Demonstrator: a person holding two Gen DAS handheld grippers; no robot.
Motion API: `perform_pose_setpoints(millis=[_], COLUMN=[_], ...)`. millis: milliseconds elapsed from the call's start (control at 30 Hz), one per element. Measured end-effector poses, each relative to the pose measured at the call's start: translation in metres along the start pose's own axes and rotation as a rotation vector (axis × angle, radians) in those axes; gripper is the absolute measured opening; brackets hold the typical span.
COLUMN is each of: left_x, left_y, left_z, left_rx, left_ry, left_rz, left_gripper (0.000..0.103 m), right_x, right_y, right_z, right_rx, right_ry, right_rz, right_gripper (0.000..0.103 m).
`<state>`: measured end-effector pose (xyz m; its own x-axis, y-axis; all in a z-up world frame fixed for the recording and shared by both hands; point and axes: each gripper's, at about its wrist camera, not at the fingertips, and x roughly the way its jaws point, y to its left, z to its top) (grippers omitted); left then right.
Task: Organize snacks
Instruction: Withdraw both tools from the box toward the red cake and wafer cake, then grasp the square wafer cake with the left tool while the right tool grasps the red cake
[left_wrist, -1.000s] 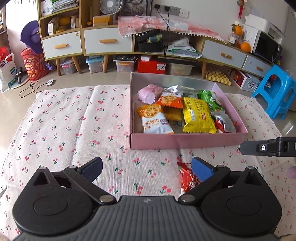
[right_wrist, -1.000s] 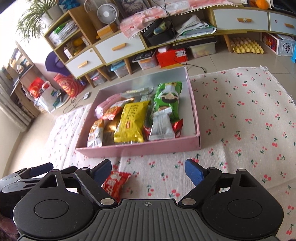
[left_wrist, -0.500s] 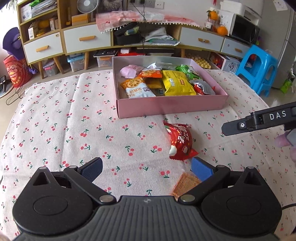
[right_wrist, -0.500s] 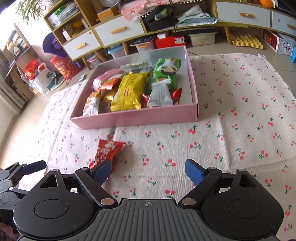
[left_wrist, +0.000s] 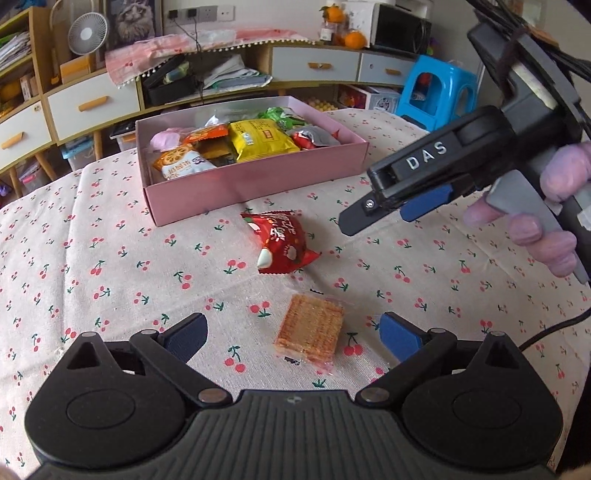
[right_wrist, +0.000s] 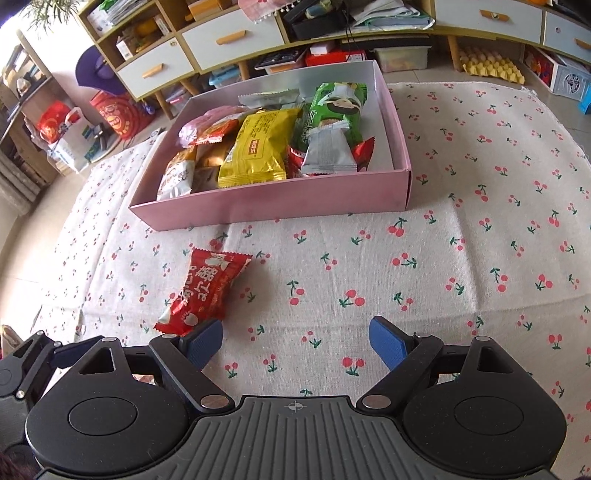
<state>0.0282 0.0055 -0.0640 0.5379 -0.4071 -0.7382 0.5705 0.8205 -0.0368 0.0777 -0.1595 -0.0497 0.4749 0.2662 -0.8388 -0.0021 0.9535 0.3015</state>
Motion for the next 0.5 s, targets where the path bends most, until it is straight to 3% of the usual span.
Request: perform_pose_setpoints(millis=[67,133,233,367,400,500], left_x=[0.001,0.002,0.004,0.007,0.006,0.004], left_y=[-0.002,-0.004,-0.005,-0.004,-0.003,0.002], left_z=[-0.001,0.0,0.0,-0.002,-0.002,-0.003], left_rx=[0.01,0.015,0.026,0.026,0.024,-0.002], left_ry=[-0.003,0.004,0.027,0.045,0.046,0.052], left_rz=[-0.008,-0.016,-0.038,-0.034,-0.032,-0.03], left_gripper=[0.092,0.074,0.054,0.043,0.036,0.034], right_x=[0.002,0.004,0.007,0.011,0.012,0.015], right_y=[0.002,0.005,0.011,0.019,0.022,0.028], right_z=[0.001,0.001,0.002,0.004,0.004,0.006], right_rx=[0.012,0.016,0.022,0.033,0.033,0.03], right_ry=[0.004,0.006,0.01,0.019,0.021,0.024], right_rz=[0.005,0.007,0.013,0.032,0.034,0.034], right_gripper=[0.088,0.088,0.088,0.088,0.088,0.088])
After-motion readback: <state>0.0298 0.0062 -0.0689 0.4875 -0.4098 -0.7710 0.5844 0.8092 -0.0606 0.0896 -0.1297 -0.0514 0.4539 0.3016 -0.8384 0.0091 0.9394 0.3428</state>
